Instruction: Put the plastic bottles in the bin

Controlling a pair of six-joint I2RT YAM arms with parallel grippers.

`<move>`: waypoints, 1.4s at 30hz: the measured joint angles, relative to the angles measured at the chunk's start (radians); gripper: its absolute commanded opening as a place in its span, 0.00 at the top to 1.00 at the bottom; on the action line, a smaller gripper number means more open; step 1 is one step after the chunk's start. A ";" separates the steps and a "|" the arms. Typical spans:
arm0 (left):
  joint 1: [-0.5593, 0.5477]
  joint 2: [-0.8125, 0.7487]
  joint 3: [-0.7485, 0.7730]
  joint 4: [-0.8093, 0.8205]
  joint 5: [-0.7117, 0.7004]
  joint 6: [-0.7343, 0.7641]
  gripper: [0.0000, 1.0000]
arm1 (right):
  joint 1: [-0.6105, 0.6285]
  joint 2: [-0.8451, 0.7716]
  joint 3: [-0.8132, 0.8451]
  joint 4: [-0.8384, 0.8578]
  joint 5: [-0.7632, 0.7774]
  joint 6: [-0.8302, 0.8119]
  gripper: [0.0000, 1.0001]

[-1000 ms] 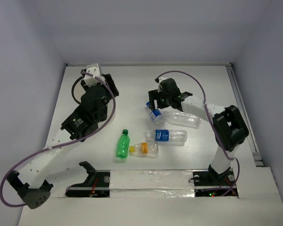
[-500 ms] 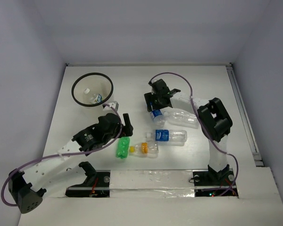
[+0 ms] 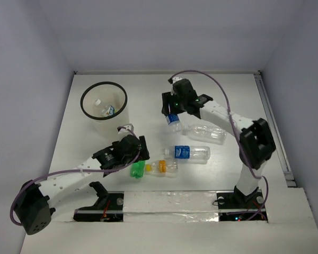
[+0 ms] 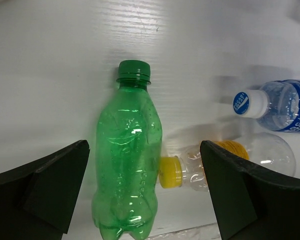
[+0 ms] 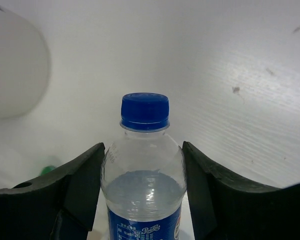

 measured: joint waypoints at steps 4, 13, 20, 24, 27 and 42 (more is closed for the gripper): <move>0.000 0.026 -0.025 0.027 -0.006 -0.017 0.07 | 0.007 -0.147 0.060 0.034 -0.058 0.021 0.51; 0.000 0.088 -0.101 0.089 -0.007 -0.049 0.07 | 0.152 -0.084 0.507 0.229 -0.077 0.080 0.51; 0.000 0.089 -0.109 0.122 -0.012 -0.062 0.09 | 0.222 0.175 0.768 0.328 -0.063 0.161 0.51; 0.000 0.090 -0.109 0.137 -0.016 -0.067 0.11 | 0.245 0.308 0.863 0.328 0.001 0.166 0.49; 0.000 0.090 -0.109 0.145 -0.018 -0.070 0.11 | 0.261 0.377 0.904 0.328 0.035 0.165 0.43; 0.000 0.095 -0.111 0.150 -0.026 -0.084 0.22 | 0.298 0.414 0.907 0.331 0.052 0.087 0.08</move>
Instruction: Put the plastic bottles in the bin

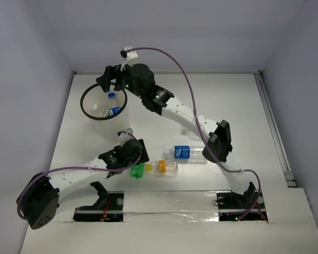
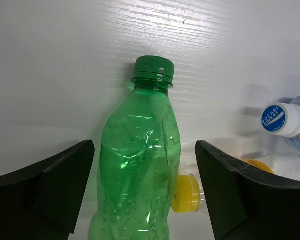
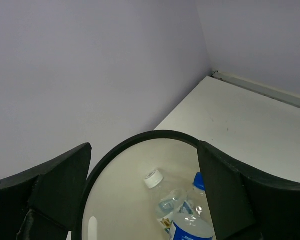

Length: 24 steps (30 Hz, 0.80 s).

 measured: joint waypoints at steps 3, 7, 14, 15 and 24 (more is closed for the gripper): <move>0.000 0.001 0.000 0.000 0.000 -0.002 0.26 | 0.002 -0.039 -0.050 0.007 0.000 -0.010 0.09; 0.000 0.012 0.000 -0.003 -0.004 -0.006 0.29 | 0.002 -0.191 -0.235 0.028 0.007 -0.023 0.09; 0.000 0.035 0.000 -0.008 -0.016 -0.016 0.47 | 0.002 -0.595 -0.681 0.131 0.030 -0.012 0.09; 0.000 0.036 0.001 -0.007 -0.019 -0.017 0.51 | 0.002 -0.639 -0.729 0.151 0.033 -0.006 0.09; -0.001 -0.020 0.063 -0.090 -0.089 0.004 0.63 | 0.002 -1.028 -1.181 0.133 0.087 0.022 0.61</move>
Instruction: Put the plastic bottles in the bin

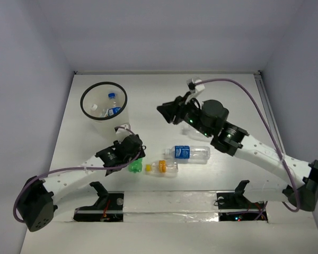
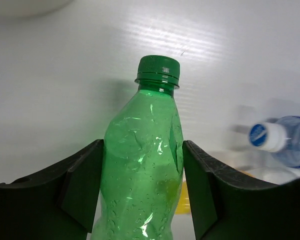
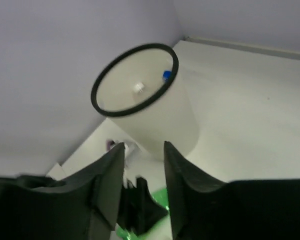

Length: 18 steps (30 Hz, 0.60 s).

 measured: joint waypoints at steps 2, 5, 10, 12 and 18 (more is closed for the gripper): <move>0.000 -0.024 0.058 -0.027 -0.017 0.011 0.64 | 0.000 -0.091 -0.097 -0.029 0.007 -0.003 0.62; 0.000 -0.063 0.168 -0.054 -0.030 0.041 0.65 | 0.000 -0.228 -0.237 -0.070 -0.019 -0.012 0.60; 0.000 -0.134 0.358 -0.069 -0.067 0.128 0.65 | 0.000 -0.352 -0.397 -0.117 -0.132 -0.013 0.63; 0.000 -0.146 0.442 -0.065 -0.106 0.172 0.65 | 0.000 -0.361 -0.449 -0.116 -0.193 -0.012 0.63; 0.000 -0.131 0.630 0.021 -0.278 0.336 0.58 | 0.052 -0.276 -0.528 -0.094 -0.297 -0.008 0.60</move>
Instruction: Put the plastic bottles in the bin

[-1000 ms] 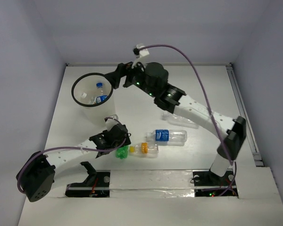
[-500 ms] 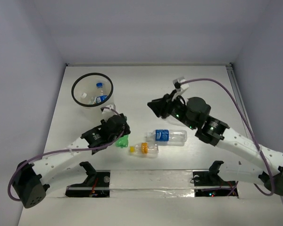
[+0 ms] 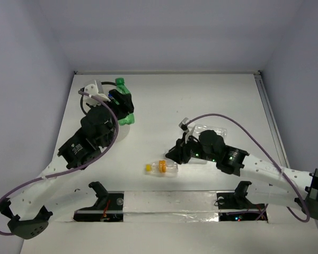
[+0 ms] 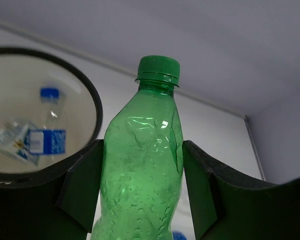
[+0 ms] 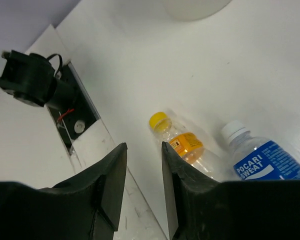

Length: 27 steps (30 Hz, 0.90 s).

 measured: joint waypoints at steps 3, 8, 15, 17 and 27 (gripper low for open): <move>0.013 0.035 0.026 0.100 -0.119 0.111 0.58 | 0.024 0.058 0.002 0.005 0.001 -0.008 0.53; 0.190 0.121 0.030 0.199 -0.151 0.195 0.58 | 0.048 0.182 0.032 -0.029 0.015 -0.053 0.32; 0.420 0.241 0.019 0.235 -0.072 0.195 0.58 | 0.105 0.361 0.149 -0.129 0.045 -0.132 0.17; 0.430 0.258 0.019 0.248 -0.061 0.197 0.58 | 0.113 0.391 0.181 -0.156 0.064 -0.143 0.16; 0.468 0.351 -0.008 0.298 -0.061 0.229 0.17 | 0.132 0.506 0.260 -0.282 0.116 -0.157 0.10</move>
